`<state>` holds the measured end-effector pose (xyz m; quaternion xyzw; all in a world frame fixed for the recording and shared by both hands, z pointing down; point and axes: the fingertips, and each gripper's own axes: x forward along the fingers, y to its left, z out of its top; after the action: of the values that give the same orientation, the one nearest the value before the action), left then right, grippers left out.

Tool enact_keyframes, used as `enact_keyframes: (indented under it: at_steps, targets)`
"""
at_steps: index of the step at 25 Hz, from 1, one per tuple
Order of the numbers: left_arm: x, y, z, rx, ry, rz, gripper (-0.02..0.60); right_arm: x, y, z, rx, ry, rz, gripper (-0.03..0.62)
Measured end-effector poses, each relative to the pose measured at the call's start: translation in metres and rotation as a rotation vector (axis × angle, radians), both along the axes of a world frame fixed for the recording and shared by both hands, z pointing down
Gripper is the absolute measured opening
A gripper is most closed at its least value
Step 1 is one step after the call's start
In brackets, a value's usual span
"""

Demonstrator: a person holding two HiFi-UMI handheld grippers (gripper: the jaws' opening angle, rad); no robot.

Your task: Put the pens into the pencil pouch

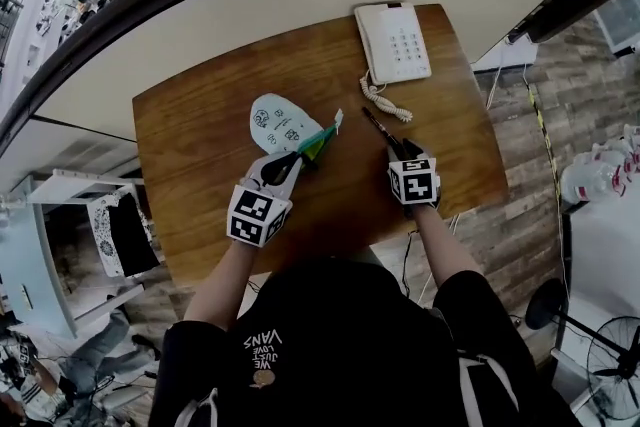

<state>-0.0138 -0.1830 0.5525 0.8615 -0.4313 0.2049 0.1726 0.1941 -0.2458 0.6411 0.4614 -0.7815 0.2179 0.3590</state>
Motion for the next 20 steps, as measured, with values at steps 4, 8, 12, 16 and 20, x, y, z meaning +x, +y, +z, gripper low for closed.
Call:
enact_keyframes:
  at_steps: [4,8,12,16,20]
  targets:
    - [-0.001,-0.001,0.0,-0.001,0.009,-0.023,0.031,-0.001,0.001,0.006,-0.016,0.011,-0.026,0.107]
    - [-0.004,-0.004,-0.001,0.0,0.02,-0.044,0.031,-0.004,0.001,0.007,-0.011,0.014,-0.046,0.085]
    - [-0.004,-0.005,-0.002,0.003,0.025,-0.045,0.031,-0.004,0.003,0.006,-0.009,0.025,-0.046,0.069]
    - [-0.005,-0.006,-0.001,0.0,0.027,-0.035,0.031,-0.006,0.008,0.002,-0.003,0.022,-0.037,0.068]
    - [-0.005,-0.007,-0.002,-0.002,0.031,-0.02,0.031,-0.011,0.016,-0.008,0.012,-0.004,-0.026,0.067]
